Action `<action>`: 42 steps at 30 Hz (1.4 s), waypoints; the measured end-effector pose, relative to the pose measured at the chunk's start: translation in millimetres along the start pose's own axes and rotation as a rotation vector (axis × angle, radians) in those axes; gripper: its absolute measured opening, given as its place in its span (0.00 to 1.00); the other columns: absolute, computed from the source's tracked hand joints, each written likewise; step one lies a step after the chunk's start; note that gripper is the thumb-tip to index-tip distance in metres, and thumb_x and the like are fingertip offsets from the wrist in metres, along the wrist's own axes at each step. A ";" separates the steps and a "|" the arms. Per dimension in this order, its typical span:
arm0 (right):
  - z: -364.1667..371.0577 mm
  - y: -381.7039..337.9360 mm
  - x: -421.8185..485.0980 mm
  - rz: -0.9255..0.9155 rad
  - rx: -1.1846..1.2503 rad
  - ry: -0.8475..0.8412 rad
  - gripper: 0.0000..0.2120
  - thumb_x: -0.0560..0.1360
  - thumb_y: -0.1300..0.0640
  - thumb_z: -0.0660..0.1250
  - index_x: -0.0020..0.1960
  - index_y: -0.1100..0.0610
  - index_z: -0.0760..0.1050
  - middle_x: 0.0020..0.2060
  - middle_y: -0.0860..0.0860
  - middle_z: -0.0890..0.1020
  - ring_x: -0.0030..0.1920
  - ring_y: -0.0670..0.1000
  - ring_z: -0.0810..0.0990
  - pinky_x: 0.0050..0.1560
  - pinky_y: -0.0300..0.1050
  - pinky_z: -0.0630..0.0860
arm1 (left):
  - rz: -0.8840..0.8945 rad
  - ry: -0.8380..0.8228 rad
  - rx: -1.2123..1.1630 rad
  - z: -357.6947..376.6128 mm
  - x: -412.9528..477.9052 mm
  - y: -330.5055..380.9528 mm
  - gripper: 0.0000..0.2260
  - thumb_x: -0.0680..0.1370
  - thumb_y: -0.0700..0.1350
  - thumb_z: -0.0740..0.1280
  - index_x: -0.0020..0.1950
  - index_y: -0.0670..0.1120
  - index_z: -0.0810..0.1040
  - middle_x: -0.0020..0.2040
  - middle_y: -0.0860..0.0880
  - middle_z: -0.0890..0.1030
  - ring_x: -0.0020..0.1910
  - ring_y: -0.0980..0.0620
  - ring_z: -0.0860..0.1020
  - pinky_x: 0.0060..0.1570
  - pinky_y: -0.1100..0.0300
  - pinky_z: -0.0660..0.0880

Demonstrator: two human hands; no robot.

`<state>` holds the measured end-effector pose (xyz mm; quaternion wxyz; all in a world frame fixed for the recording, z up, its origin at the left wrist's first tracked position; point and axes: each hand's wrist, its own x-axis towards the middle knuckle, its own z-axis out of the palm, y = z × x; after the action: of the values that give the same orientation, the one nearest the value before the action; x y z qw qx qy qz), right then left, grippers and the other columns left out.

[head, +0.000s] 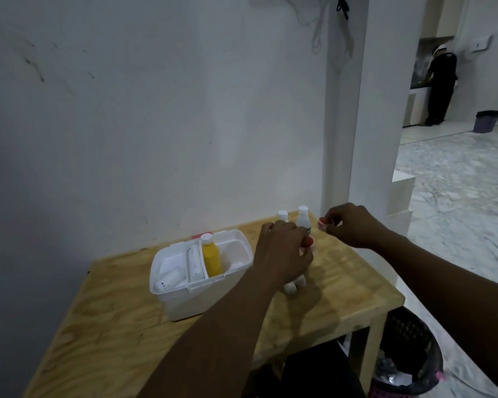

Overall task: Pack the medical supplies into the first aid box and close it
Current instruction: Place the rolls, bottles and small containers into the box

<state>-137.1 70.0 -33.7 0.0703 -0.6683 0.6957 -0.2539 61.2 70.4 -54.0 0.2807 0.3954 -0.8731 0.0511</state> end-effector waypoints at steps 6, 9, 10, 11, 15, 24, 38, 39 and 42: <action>-16.8 -77.7 17.6 -0.180 0.013 0.037 0.15 0.75 0.47 0.70 0.54 0.57 0.83 0.50 0.54 0.85 0.47 0.50 0.80 0.45 0.41 0.70 | -0.115 0.138 0.020 -64.9 -7.5 -57.4 0.08 0.76 0.54 0.68 0.48 0.51 0.83 0.48 0.52 0.84 0.52 0.48 0.79 0.55 0.52 0.68; -8.9 -123.9 24.1 -0.253 0.054 0.043 0.14 0.74 0.47 0.71 0.52 0.56 0.84 0.49 0.53 0.86 0.47 0.49 0.80 0.45 0.41 0.70 | -0.221 0.170 0.076 -99.1 -26.6 -95.8 0.08 0.77 0.56 0.68 0.47 0.53 0.83 0.48 0.53 0.85 0.52 0.48 0.79 0.53 0.54 0.70; -3.8 -139.3 25.4 -0.277 0.073 0.040 0.14 0.74 0.46 0.71 0.51 0.55 0.84 0.49 0.53 0.86 0.47 0.49 0.81 0.45 0.41 0.71 | -0.264 0.173 0.088 -109.5 -34.9 -108.8 0.09 0.77 0.56 0.68 0.48 0.53 0.83 0.48 0.53 0.85 0.52 0.48 0.79 0.53 0.54 0.72; 2.3 -154.6 26.1 -0.299 0.095 0.034 0.13 0.74 0.46 0.71 0.50 0.55 0.85 0.48 0.52 0.86 0.46 0.50 0.81 0.45 0.41 0.71 | -0.310 0.173 0.091 -119.0 -43.8 -121.6 0.09 0.77 0.56 0.69 0.48 0.52 0.83 0.49 0.52 0.86 0.52 0.48 0.80 0.53 0.53 0.74; 36.9 -211.3 27.5 -0.394 0.130 -0.009 0.12 0.73 0.45 0.71 0.47 0.53 0.85 0.45 0.51 0.86 0.46 0.51 0.82 0.47 0.44 0.76 | -0.466 0.141 0.060 -142.7 -80.0 -170.9 0.10 0.77 0.57 0.70 0.48 0.52 0.85 0.50 0.54 0.87 0.51 0.50 0.82 0.53 0.52 0.78; 120.6 -264.1 36.8 -0.525 -0.108 -0.075 0.14 0.75 0.42 0.66 0.51 0.49 0.83 0.49 0.47 0.85 0.51 0.52 0.81 0.52 0.50 0.75 | -0.568 -0.008 0.000 -129.4 -114.4 -216.3 0.08 0.76 0.55 0.71 0.48 0.52 0.84 0.51 0.54 0.86 0.50 0.52 0.82 0.52 0.51 0.80; 152.2 -252.7 44.0 -0.499 -0.278 -0.139 0.12 0.76 0.46 0.66 0.57 0.45 0.82 0.56 0.50 0.80 0.58 0.55 0.73 0.56 0.54 0.67 | -0.491 -0.103 0.010 -101.5 -109.8 -223.6 0.08 0.72 0.55 0.75 0.48 0.53 0.88 0.51 0.51 0.85 0.50 0.50 0.81 0.50 0.52 0.80; 152.0 -252.9 42.9 -0.499 -0.274 -0.139 0.12 0.76 0.45 0.66 0.57 0.45 0.82 0.56 0.49 0.80 0.58 0.55 0.73 0.56 0.54 0.67 | -0.494 -0.104 0.014 -101.6 -110.7 -223.1 0.09 0.72 0.56 0.75 0.48 0.54 0.88 0.51 0.51 0.85 0.50 0.50 0.81 0.49 0.51 0.80; 148.2 -253.0 39.4 -0.488 -0.239 -0.132 0.13 0.75 0.45 0.67 0.57 0.46 0.81 0.56 0.49 0.80 0.59 0.55 0.73 0.57 0.54 0.66 | -0.509 -0.101 0.023 -103.6 -110.8 -221.8 0.11 0.72 0.57 0.75 0.50 0.53 0.89 0.52 0.51 0.86 0.49 0.51 0.81 0.49 0.52 0.81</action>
<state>150.1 -0.8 -38.7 -0.0271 -0.8347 0.5332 -0.1351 325.9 24.6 -55.6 0.2363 0.6075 -0.7577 -0.0312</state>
